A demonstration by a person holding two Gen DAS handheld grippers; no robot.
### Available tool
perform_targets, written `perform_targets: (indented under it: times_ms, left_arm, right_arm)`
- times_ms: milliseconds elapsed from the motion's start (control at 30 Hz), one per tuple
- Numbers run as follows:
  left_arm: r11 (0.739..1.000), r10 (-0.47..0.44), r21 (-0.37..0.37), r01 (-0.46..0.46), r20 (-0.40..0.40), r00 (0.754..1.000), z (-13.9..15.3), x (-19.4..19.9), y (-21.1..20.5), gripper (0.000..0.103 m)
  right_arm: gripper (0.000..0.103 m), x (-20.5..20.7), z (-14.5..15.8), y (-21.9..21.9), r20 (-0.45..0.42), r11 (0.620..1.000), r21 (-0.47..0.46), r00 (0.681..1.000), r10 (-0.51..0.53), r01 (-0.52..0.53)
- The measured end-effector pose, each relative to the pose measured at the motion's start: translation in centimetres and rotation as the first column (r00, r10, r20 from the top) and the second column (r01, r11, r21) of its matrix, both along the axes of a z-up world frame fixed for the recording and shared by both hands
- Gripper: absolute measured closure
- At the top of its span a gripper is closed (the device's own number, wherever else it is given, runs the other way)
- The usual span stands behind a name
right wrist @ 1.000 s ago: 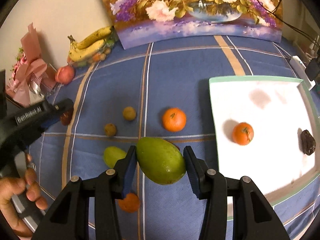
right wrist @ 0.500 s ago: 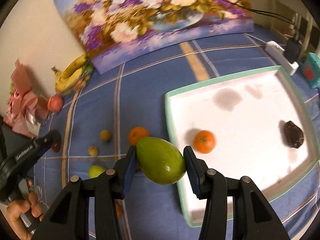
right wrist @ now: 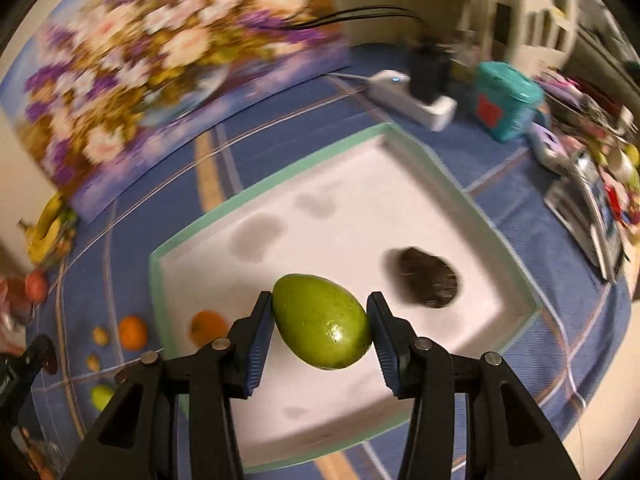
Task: Organize fruits
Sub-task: 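Carry the date with the left gripper while the right carries the green fruit to the tray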
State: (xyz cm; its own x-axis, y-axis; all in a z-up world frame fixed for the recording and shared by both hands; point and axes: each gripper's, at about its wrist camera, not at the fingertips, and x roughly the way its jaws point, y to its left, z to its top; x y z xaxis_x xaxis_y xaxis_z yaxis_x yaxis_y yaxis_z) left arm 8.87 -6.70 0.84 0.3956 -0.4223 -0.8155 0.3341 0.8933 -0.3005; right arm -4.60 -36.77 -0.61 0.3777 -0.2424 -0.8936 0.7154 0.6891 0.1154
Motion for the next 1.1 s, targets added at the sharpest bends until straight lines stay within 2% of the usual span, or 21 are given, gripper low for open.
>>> perform_targets:
  times_ms: [200, 400, 533, 767, 1100]
  left_arm:
    - [0.989, -0.144, -0.028, 0.143, -0.021, 0.989, 0.3, -2.2, -4.6, 0.066]
    - [0.960, -0.273, -0.090, 0.265, -0.093, 0.958, -0.4, -4.4, -8.6, 0.066]
    - [0.945, -0.313, -0.146, 0.292, -0.156, 0.937, -1.3, -5.3, -10.1, 0.066]
    - [0.938, -0.343, -0.125, 0.324, -0.195, 0.919, -2.7, -6.6, -12.2, 0.066]
    - [0.922, -0.383, -0.017, 0.386, -0.183, 0.906, -4.4, -8.1, -14.8, 0.066]
  right_arm:
    - [0.054, -1.8, 0.7, -1.6, 0.028, 0.998, 0.000, 0.997, -0.065, 0.065]
    - [0.054, -2.2, 2.0, -1.4, 0.054, 0.998, -0.029, 0.997, -0.054, 0.056]
    - [0.054, -2.6, 2.4, -1.7, 0.058, 0.997, -0.041, 0.997, -0.056, 0.059]
    - [0.054, -2.8, 1.3, -2.3, 0.048, 0.999, -0.001, 0.998, -0.051, 0.051]
    - [0.054, -2.8, -0.3, -2.7, -0.003, 0.998, 0.032, 0.999, -0.053, 0.053]
